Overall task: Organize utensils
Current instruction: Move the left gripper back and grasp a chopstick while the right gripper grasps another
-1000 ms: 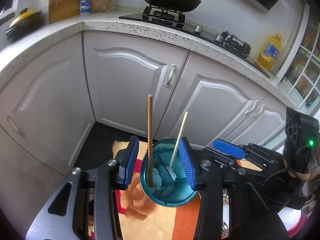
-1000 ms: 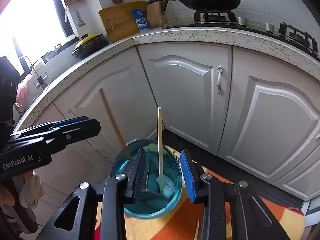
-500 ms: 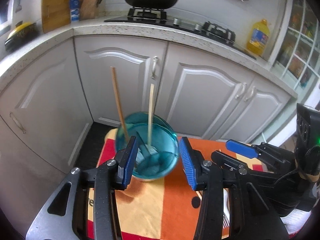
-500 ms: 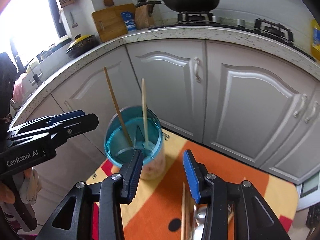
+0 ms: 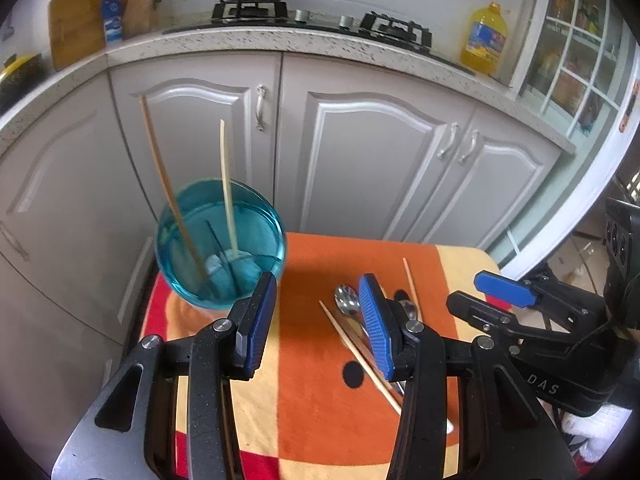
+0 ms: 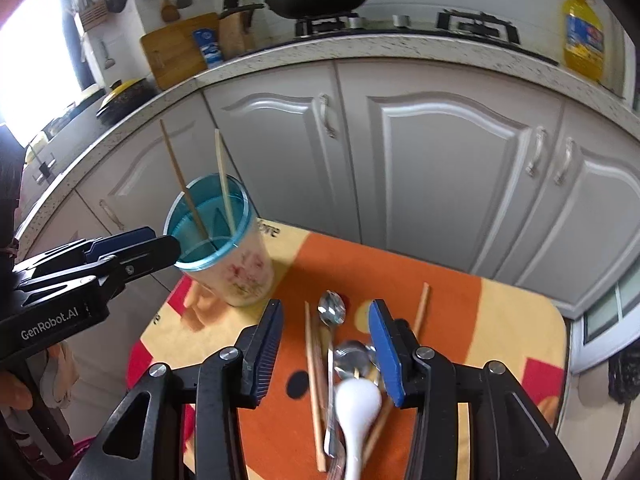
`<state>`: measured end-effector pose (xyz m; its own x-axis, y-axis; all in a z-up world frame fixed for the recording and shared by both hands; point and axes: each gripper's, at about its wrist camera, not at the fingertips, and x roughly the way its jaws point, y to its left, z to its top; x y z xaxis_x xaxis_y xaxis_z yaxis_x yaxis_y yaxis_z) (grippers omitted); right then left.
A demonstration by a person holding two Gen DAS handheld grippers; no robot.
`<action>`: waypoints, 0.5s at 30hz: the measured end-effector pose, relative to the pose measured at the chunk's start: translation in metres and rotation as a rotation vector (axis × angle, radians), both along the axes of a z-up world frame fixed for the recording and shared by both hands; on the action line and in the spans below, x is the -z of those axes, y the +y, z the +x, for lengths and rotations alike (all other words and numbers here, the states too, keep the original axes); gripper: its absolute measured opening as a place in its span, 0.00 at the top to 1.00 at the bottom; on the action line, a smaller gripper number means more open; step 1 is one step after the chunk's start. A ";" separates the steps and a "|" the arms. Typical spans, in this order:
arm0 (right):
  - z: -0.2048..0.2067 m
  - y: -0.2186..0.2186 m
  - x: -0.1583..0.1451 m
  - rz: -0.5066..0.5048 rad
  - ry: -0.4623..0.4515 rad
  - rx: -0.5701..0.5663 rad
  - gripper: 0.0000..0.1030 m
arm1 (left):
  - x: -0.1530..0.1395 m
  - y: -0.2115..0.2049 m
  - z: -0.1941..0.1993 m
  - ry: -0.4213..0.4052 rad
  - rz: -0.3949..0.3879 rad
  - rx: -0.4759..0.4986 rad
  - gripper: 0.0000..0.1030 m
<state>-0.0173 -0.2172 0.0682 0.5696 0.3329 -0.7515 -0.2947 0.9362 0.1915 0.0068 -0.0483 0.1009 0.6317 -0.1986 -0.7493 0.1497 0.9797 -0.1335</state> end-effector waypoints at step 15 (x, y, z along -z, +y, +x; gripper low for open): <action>-0.007 -0.059 0.070 0.005 0.158 0.088 0.54 | 0.065 -0.004 0.001 0.202 -0.102 0.022 0.59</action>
